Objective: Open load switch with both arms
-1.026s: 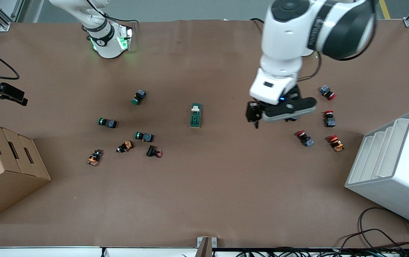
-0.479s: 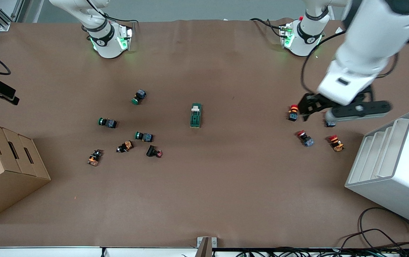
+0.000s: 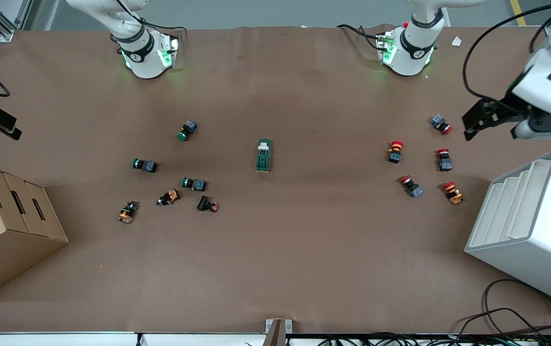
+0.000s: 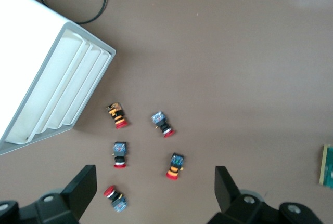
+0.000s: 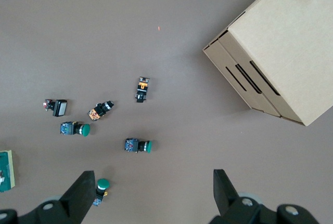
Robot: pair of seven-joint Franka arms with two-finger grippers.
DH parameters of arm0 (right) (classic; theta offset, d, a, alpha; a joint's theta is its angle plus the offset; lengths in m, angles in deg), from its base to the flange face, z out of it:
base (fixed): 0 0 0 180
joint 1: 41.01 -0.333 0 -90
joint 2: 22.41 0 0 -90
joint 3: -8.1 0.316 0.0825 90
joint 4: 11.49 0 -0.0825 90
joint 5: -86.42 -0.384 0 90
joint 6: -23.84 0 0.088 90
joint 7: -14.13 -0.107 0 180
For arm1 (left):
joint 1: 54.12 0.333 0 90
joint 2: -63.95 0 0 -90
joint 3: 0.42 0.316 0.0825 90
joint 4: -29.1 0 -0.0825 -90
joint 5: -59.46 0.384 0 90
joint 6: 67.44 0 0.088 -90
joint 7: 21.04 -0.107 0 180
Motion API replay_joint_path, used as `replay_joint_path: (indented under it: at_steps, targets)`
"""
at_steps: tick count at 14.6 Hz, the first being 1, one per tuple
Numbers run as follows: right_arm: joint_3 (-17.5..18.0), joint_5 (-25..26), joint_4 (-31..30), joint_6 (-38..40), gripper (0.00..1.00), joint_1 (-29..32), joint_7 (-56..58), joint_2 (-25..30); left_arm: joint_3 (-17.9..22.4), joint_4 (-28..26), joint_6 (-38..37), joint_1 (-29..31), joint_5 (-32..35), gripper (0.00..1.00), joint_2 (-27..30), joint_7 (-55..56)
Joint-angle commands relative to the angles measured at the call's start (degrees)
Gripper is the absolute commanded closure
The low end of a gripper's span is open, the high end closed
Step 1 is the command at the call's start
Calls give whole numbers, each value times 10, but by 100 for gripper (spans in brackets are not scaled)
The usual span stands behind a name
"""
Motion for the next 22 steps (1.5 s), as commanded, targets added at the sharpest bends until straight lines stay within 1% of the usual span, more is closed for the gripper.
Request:
replay_joint_path:
  at_steps: [1, 3, 6, 9, 13, 14, 17, 20, 22]
  targets:
    - [9, 0, 0, 11, 0, -7, -4, 2, 15, -33, -8, 12, -29, 0, 33, -63]
    - [8, 1, 2, 13, 0, -7, -1, 3, 20, -45, -9, 13, -29, 0, 41, -100]
    - [9, 0, 3, 14, 0, -8, -1, 3, 18, -48, -35, 10, -29, 0, 51, -88]
    - [8, 0, 2, 41, 0, -7, 2, 3, 15, -48, -56, 3, -29, 0, 57, -68]
    - [9, -1, -4, 45, 0, -9, 3, 7, 15, -48, -60, -3, -41, 0, 56, -74]
    - [8, -1, -9, 46, 0, -8, 4, 11, 15, -47, -60, -3, -44, 0, 55, -76]
    - [8, 0, -43, 41, 0, -7, 4, 44, 17, -46, -57, -1, -41, 0, 52, -69]
    - [8, 0, -60, 41, 0, -8, 7, 64, 13, -42, -48, -2, -9, 0, 48, -64]
    - [8, 0, -70, 37, 0, -8, 17, 73, 13, -42, -49, -1, -10, 0, 50, -63]
